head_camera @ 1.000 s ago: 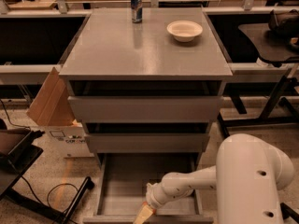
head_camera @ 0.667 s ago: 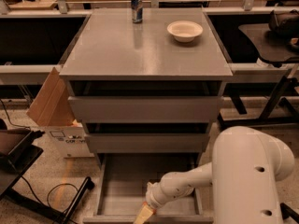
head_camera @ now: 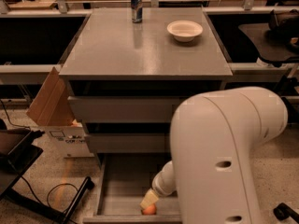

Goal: Place orange into bottom drawer

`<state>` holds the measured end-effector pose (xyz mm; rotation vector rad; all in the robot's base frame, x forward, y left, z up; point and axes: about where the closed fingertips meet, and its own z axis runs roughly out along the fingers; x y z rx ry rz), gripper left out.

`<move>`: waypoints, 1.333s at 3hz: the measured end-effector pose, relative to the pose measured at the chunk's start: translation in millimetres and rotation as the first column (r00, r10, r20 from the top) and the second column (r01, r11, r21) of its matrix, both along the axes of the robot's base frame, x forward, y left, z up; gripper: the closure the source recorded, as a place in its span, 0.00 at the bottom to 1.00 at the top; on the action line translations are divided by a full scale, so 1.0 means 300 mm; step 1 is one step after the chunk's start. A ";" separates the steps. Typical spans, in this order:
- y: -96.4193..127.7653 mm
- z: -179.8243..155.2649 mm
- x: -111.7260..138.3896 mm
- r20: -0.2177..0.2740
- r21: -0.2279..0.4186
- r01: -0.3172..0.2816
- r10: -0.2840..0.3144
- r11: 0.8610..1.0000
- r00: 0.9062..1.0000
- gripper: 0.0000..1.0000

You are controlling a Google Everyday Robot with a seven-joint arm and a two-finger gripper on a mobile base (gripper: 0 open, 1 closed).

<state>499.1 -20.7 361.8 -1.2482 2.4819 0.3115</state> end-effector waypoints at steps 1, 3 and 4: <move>-0.159 0.268 0.072 0.124 -0.085 0.216 -0.205 0.973 0.971 0.00; -0.193 0.316 0.060 0.134 -0.100 0.251 -0.237 0.963 0.962 0.00; -0.261 0.351 0.072 0.140 -0.108 0.269 -0.253 0.957 0.957 0.00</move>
Offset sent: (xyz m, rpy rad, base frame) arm 0.0171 -0.0350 0.0588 -0.0765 -0.0775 -0.1644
